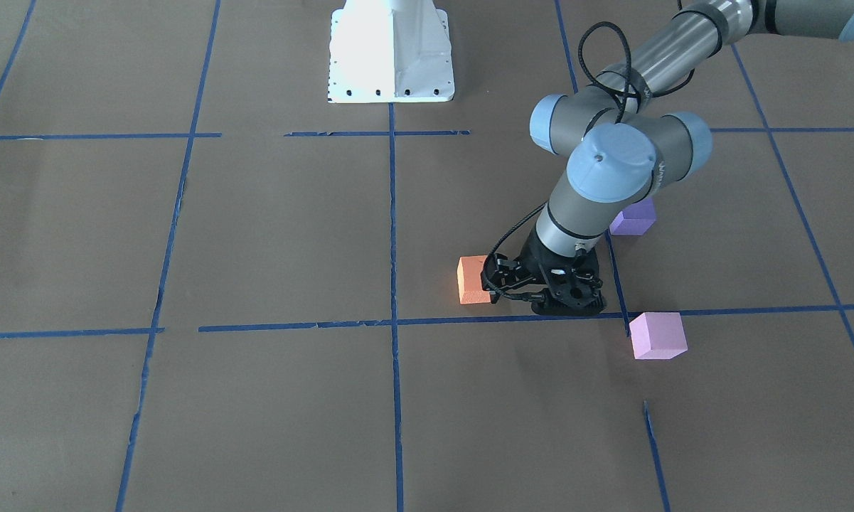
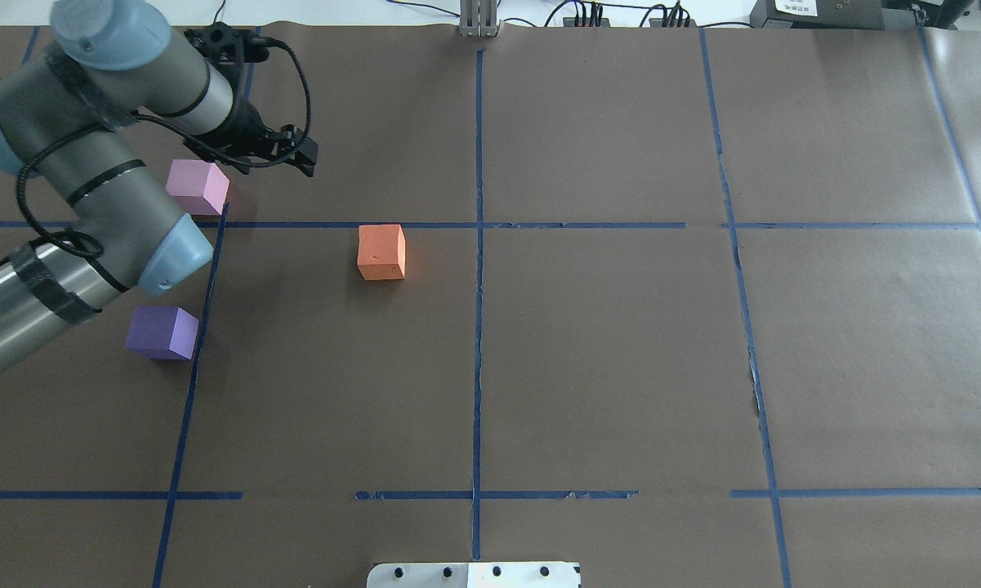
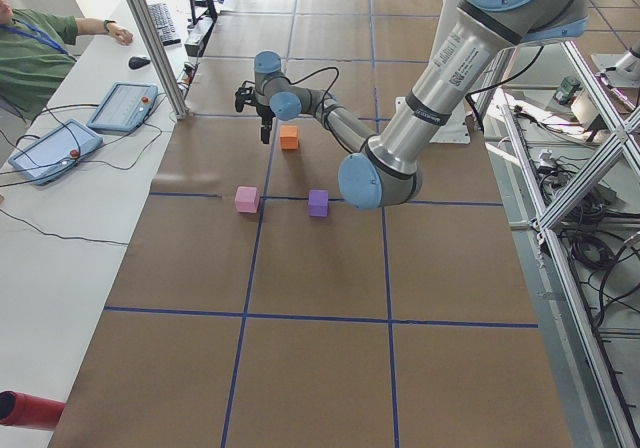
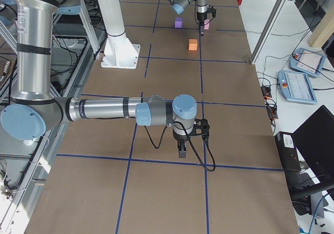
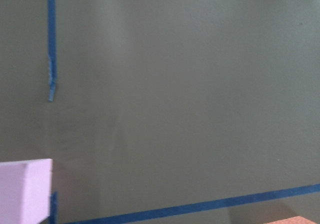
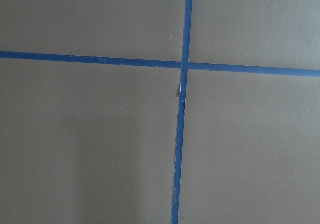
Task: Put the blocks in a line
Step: 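Move the left gripper over the orange cube and lower onto it, then close the left gripper on the orange cube and lift it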
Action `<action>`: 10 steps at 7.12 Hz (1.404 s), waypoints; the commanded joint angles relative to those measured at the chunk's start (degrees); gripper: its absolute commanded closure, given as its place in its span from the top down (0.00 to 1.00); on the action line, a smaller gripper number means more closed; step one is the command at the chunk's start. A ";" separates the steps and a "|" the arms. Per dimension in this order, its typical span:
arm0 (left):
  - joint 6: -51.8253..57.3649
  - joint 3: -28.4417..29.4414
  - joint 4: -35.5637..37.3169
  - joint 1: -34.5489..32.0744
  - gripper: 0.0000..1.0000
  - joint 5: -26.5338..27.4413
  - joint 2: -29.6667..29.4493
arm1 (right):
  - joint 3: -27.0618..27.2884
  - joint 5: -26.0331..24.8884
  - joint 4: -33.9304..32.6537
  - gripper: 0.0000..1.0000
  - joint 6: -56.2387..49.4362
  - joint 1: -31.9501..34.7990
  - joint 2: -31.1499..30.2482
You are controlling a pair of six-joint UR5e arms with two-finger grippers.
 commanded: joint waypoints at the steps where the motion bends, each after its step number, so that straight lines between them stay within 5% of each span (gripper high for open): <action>1: -3.92 0.97 0.87 4.22 1.00 2.25 -1.53 | 0.09 0.00 0.00 1.00 0.00 0.00 0.00; 3: -4.28 3.15 0.87 6.16 1.00 2.34 -1.27 | 0.00 0.00 0.00 1.00 0.00 0.00 0.00; 4: -4.11 3.78 0.78 6.34 0.92 2.34 -1.18 | 0.00 0.00 0.00 1.00 0.00 0.00 0.00; 5: -4.02 3.70 0.87 6.69 0.29 2.08 -1.35 | 0.00 0.00 0.00 1.00 0.00 0.00 0.00; 7: -3.41 0.65 1.74 4.26 0.26 0.68 0.82 | 0.09 0.00 0.00 1.00 0.00 0.00 0.00; 9: 7.94 -12.67 4.71 -2.41 0.25 -6.17 13.69 | 0.00 0.00 0.00 1.00 0.00 0.00 0.00; 10: 14.81 -14.13 5.95 -5.32 0.25 -6.27 18.72 | 0.00 0.00 0.00 1.00 0.00 0.00 0.00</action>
